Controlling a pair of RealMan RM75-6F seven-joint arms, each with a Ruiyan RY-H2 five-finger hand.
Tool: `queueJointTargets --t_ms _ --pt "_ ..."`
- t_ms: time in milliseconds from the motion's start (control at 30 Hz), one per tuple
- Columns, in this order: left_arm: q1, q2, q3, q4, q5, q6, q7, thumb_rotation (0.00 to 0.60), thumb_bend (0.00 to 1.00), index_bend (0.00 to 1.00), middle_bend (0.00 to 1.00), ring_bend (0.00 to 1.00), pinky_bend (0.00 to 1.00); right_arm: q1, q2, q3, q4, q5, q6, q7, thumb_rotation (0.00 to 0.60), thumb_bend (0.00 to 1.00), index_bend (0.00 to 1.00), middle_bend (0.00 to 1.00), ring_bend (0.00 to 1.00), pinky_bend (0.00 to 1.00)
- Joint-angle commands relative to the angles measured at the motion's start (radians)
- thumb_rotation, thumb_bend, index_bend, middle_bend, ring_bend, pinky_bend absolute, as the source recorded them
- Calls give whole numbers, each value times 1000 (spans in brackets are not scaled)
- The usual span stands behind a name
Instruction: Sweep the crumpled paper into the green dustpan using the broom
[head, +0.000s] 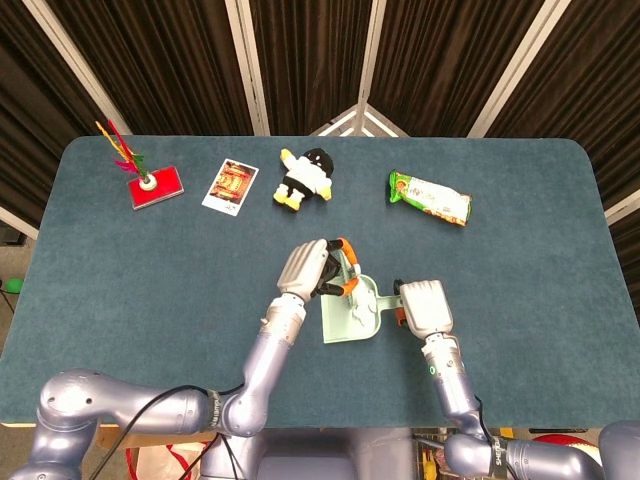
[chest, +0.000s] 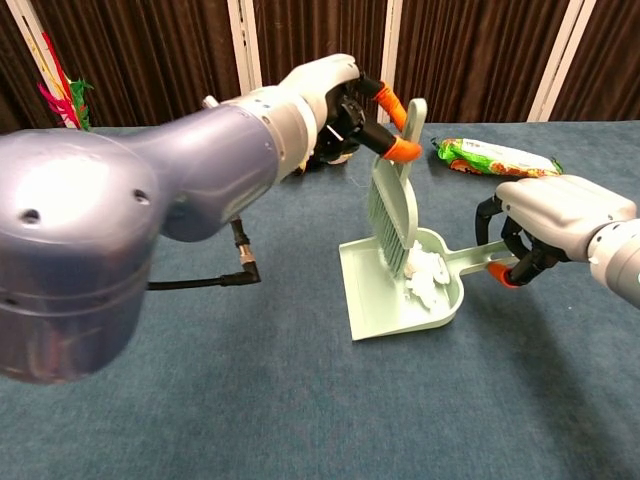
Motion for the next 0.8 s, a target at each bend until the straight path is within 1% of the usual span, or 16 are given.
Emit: queueJointTargets --t_ms 33,233,433,567,733,767,800 --pt "-2 -24 -24 10 18 8 -30 600 384 757 968 866 920 0 3 2 -3 0 1 -2 600 503 583 807 806 723" --pt "25 -3 -27 -41 37 -14 -51 600 384 757 968 866 920 -3 8 2 -1 6 1 -2 600 503 583 807 806 723" --pt "57 35 -31 -94 34 -25 -57 600 383 757 968 866 920 -7 10 1 1 16 4 -4 600 502 583 807 806 723" --pt "77 56 -44 -133 25 -34 -73 600 383 757 968 866 920 -7 11 0 -1 14 10 -13 600 503 583 807 806 723" --pt "101 96 -41 -184 45 -34 -77 600 384 757 968 866 920 -10 15 2 -6 27 14 -26 600 503 582 807 806 723" --pt "107 104 -43 -196 46 -32 -78 600 383 757 968 866 920 -10 17 2 -8 31 15 -30 600 502 575 807 806 723" --pt "114 115 -46 -209 50 -24 -78 600 383 757 968 866 920 -10 20 1 -10 34 17 -36 600 503 548 807 806 722"
